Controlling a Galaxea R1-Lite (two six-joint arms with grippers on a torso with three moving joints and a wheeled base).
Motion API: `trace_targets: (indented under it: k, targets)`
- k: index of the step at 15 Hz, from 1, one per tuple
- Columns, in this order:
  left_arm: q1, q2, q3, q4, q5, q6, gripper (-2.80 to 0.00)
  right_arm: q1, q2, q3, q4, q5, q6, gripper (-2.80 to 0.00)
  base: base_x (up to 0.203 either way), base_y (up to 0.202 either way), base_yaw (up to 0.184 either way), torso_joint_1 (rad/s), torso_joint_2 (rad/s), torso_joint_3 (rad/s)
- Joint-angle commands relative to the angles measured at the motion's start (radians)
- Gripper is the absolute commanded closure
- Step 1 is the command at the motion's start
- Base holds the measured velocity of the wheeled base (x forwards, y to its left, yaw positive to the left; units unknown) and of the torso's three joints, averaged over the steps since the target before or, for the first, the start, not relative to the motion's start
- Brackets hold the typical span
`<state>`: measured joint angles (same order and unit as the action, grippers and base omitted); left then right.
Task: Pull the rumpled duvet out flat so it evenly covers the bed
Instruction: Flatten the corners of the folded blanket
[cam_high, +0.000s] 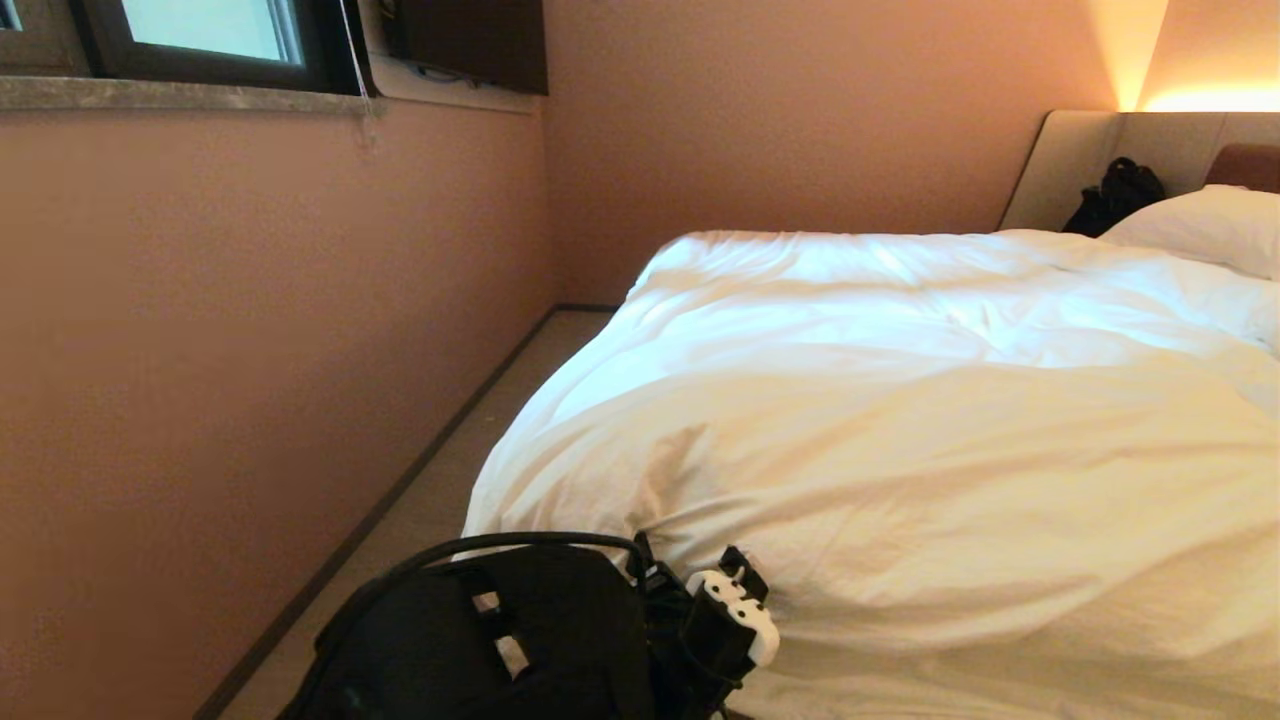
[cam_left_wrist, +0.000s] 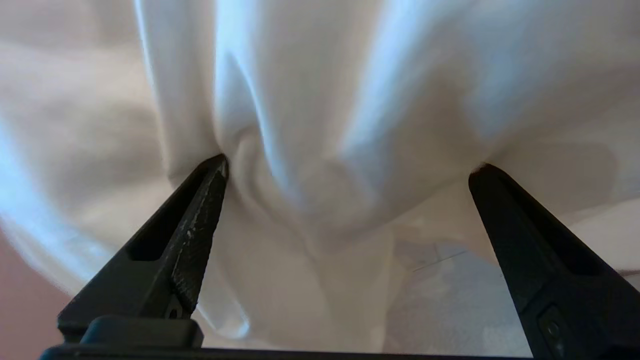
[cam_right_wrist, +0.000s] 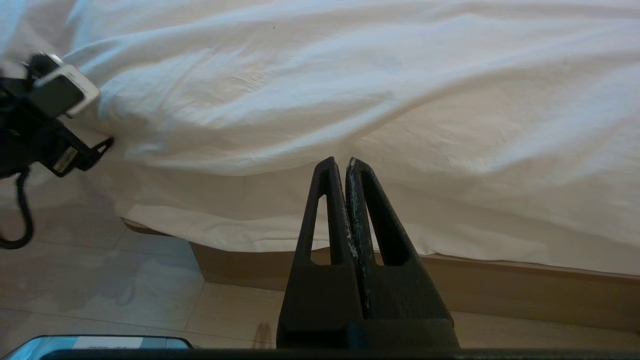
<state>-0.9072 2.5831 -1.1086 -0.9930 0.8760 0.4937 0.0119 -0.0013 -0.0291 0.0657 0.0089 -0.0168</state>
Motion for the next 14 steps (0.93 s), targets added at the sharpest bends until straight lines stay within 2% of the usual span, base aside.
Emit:
trace_targets:
  k: [1,11,12,14]
  targets:
    - [-0.001,0.032,-0.002,-0.007,0.005,-0.001,-2.80,0.000,0.001,0.000,0.000,0.000,0.000,0.00,0.000,0.000,0.000,0.000,0.00,0.000]
    - [-0.013,0.048,-0.037,0.004,0.003,-0.003,-2.80,0.000,0.001,0.000,0.000,0.000,0.000,0.00,0.000,0.000,0.000,0.000,0.00,0.000]
    - [-0.013,0.048,-0.036,0.000,0.003,-0.004,0.00,0.000,0.001,0.000,0.000,0.000,0.000,0.00,0.000,0.000,0.000,0.000,0.00,0.000]
    - [-0.013,0.048,-0.031,-0.004,0.003,-0.004,0.00,0.000,0.001,0.000,0.000,0.000,0.000,0.00,0.000,0.000,0.000,0.000,0.00,0.000]
